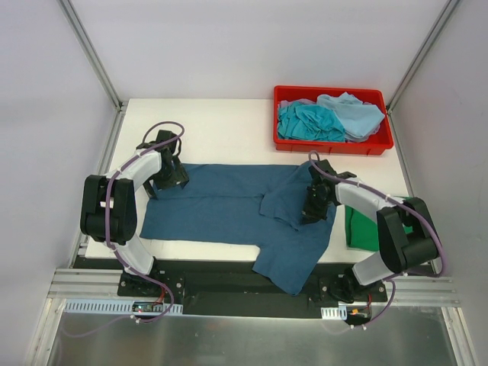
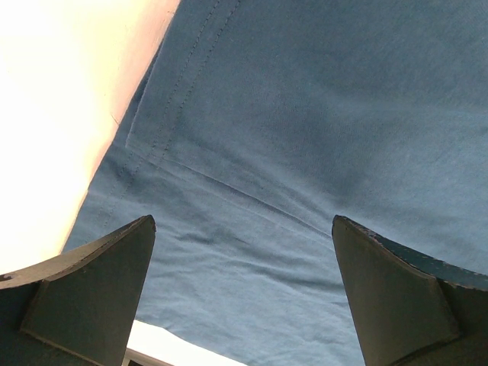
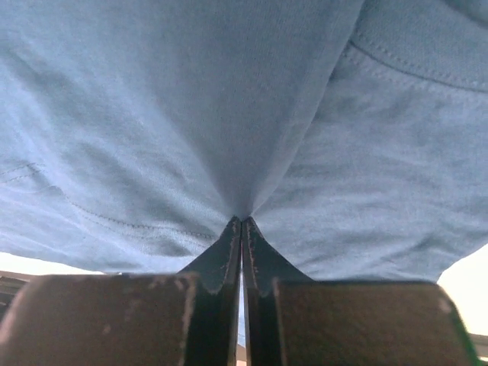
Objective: Fold and stack the t-shirts
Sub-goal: Fold the flattened tshirt in 1/3 of the way
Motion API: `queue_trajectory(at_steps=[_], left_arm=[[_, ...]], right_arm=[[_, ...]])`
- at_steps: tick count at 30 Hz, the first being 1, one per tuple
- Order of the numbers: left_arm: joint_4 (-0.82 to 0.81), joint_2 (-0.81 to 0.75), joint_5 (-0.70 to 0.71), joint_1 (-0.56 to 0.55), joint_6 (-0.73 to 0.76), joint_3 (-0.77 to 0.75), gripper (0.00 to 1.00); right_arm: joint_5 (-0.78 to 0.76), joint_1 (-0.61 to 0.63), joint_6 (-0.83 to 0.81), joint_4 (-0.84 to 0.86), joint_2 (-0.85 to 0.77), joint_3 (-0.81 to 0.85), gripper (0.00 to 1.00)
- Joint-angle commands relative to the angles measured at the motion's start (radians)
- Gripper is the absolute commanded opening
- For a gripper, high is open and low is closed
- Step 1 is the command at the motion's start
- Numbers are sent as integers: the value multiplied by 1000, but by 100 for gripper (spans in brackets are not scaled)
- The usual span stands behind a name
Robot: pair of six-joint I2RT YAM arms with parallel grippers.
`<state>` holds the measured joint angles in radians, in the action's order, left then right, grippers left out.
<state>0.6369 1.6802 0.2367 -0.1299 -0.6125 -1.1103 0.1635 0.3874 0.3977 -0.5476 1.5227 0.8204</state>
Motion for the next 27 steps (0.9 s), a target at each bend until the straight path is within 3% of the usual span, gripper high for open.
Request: queue_trajectory(at_steps=[1, 8, 10, 13, 19, 22, 27], left_arm=[[20, -17, 10, 3, 7, -14, 99], [21, -22, 29, 3, 16, -19, 99], [21, -27, 23, 3, 16, -23, 99], [23, -34, 26, 3, 14, -28, 99], [33, -63, 13, 3, -4, -52, 99], [33, -66, -8, 3, -15, -94, 99], [32, 9, -66, 3, -16, -195, 99]], right_arm=[[4, -2, 1, -83, -96, 2, 1], [-9, 25, 78, -114, -237, -82, 1], [-27, 24, 78, -104, -240, -89, 10], [-59, 25, 50, -156, -204, -43, 10], [-140, 21, -32, -187, -213, 74, 67], [-157, 10, -111, -144, -187, 153, 89], [-52, -33, -236, -20, -14, 275, 96]])
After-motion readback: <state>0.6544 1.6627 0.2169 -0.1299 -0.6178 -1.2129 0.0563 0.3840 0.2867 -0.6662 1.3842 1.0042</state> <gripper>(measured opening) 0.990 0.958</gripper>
